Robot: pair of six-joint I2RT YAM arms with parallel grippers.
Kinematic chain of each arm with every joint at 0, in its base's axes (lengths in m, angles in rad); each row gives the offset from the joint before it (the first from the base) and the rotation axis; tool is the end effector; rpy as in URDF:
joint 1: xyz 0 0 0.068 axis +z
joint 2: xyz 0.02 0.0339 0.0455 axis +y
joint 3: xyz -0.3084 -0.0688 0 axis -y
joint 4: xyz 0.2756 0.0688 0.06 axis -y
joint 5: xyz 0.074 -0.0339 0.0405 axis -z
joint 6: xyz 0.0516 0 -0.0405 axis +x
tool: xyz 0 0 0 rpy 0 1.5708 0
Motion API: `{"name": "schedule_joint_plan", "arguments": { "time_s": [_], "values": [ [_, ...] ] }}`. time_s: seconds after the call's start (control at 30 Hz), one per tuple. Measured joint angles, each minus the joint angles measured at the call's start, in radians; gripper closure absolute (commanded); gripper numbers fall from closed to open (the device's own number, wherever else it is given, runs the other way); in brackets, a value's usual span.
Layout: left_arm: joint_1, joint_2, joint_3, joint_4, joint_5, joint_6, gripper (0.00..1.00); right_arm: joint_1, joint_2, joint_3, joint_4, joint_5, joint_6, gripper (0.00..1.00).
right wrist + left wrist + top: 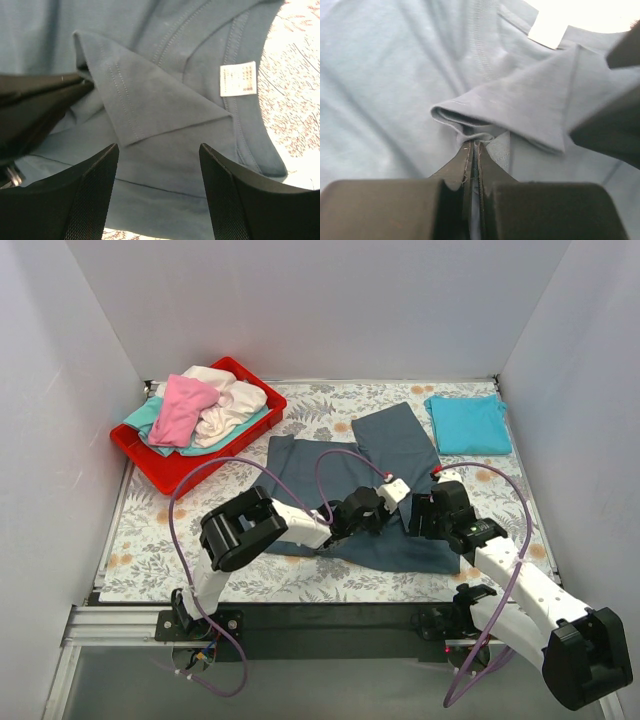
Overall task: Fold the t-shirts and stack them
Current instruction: Fold the tshirt
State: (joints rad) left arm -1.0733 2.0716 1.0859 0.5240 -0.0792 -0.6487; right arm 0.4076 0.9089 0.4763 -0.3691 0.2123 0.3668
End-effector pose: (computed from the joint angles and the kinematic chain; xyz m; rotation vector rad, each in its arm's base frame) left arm 0.2339 -0.4222 0.1315 0.4073 2.1434 -0.9684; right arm 0.1809 0.0663 0.2063 0.0534 2.3526 0.1273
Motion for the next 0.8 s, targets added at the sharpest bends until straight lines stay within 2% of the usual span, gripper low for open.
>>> {"name": "schedule_joint_plan", "arguments": {
  "time_s": [0.2,0.63,0.8],
  "values": [
    [0.042,-0.004,0.000,-0.001,0.036,-0.025,1.00,0.000,0.017,0.000,0.047,-0.045,-0.016,0.42],
    [0.137,-0.024,0.000,-0.032,0.149,-0.051,1.00,0.061,0.166,0.006,0.111,-0.069,-0.042,0.47],
    [0.163,-0.043,0.000,-0.032,0.159,-0.056,1.00,0.080,0.211,0.021,0.119,-0.057,-0.048,0.60]
  ]
}}
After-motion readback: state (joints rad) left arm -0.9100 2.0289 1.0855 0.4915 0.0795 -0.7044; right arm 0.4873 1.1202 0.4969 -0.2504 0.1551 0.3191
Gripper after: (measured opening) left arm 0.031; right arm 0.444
